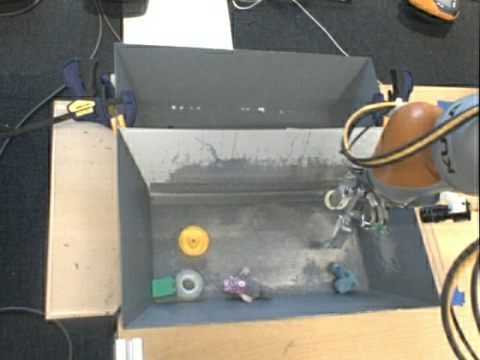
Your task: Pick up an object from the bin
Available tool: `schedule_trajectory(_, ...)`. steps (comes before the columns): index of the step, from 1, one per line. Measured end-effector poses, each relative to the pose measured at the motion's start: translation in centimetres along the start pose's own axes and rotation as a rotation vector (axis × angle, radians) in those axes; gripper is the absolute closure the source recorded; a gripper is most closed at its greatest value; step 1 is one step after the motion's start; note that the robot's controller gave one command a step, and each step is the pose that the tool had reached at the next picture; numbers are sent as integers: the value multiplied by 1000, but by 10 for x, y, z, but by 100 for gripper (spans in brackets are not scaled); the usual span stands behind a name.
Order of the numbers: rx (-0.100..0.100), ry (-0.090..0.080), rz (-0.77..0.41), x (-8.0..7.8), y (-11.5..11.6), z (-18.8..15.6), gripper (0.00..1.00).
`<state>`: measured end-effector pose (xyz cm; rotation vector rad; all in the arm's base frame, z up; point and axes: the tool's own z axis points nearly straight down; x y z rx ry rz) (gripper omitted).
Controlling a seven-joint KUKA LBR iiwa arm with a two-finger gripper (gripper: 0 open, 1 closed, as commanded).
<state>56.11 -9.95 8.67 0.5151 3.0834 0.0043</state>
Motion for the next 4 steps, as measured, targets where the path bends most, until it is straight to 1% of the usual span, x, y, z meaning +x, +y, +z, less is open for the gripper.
schedule_trajectory(1,-5,-11,24,-44,-38,14,0)
schedule_trajectory(2,-3,-12,25,-46,-42,15,0)
schedule_trajectory(3,-7,-22,-120,-35,-4,-60,0)
schedule_trajectory(4,-4,-15,119,-40,-34,16,100)
